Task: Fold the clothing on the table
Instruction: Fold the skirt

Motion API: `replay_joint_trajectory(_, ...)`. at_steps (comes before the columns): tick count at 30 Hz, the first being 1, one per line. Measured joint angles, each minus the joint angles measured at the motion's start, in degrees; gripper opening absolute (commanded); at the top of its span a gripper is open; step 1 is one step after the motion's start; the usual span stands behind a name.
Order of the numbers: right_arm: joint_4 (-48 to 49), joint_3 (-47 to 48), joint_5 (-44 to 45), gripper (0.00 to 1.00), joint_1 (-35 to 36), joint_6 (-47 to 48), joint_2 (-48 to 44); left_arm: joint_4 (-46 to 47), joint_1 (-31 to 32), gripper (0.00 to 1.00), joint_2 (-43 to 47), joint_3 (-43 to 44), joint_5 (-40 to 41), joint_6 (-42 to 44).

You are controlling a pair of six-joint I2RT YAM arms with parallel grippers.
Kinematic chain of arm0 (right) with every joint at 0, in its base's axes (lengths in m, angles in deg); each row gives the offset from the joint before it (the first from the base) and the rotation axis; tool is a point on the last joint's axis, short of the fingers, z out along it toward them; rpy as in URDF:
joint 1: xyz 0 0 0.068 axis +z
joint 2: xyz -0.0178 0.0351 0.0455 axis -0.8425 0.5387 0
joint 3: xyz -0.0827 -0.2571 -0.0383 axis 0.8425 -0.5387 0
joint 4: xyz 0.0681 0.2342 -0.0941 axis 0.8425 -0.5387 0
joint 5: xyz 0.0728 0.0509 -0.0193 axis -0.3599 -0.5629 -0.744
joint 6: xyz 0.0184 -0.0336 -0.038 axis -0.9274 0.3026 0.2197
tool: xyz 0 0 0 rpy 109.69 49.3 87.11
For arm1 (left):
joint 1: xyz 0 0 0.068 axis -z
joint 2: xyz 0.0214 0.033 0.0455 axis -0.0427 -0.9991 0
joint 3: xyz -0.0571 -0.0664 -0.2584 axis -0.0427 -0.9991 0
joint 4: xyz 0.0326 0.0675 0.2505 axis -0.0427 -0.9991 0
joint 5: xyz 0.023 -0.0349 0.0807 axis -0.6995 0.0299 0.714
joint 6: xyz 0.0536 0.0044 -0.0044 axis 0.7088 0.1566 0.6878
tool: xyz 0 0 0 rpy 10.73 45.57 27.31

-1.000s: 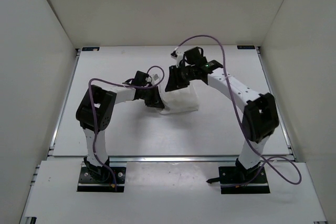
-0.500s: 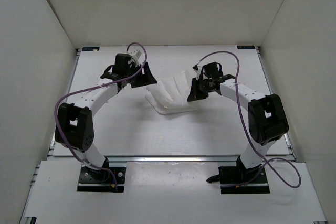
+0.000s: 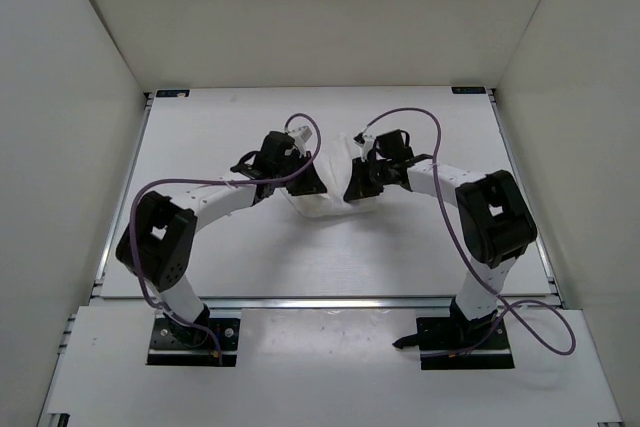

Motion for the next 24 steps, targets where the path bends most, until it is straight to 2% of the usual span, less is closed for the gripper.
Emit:
replay_joint_trajectory(10,3.23,-3.23,-1.68,0.0,-1.97,-1.4,0.24,-3.26,1.53,0.0,-6.56,-0.55,0.92,0.11)
replay_joint_trajectory(13,3.19,-3.15,-2.21,0.03,-3.54,-1.97,0.2,-5.44,1.2,0.07,-7.52,-0.55,1.03,0.57)
replay_joint_trajectory(17,2.8,-1.62,-4.9,0.16,-6.78,-3.58,-0.33,-8.61,-0.11,0.11,-7.39,1.14,1.42,1.55)
replay_joint_trajectory(19,2.82,0.04,-6.93,0.21,-9.27,-4.42,-1.11,-10.78,-1.38,0.18,-7.1,3.3,1.7,2.38)
replay_joint_trajectory(22,1.49,4.9,-7.5,0.37,-12.85,-4.61,-3.1,-14.62,-4.04,0.26,-5.75,7.93,2.93,4.31)
replay_joint_trajectory(24,-1.57,9.55,-5.51,0.42,-14.21,-2.89,-4.52,-18.64,-5.62,0.3,-4.28,11.78,5.14,6.29)
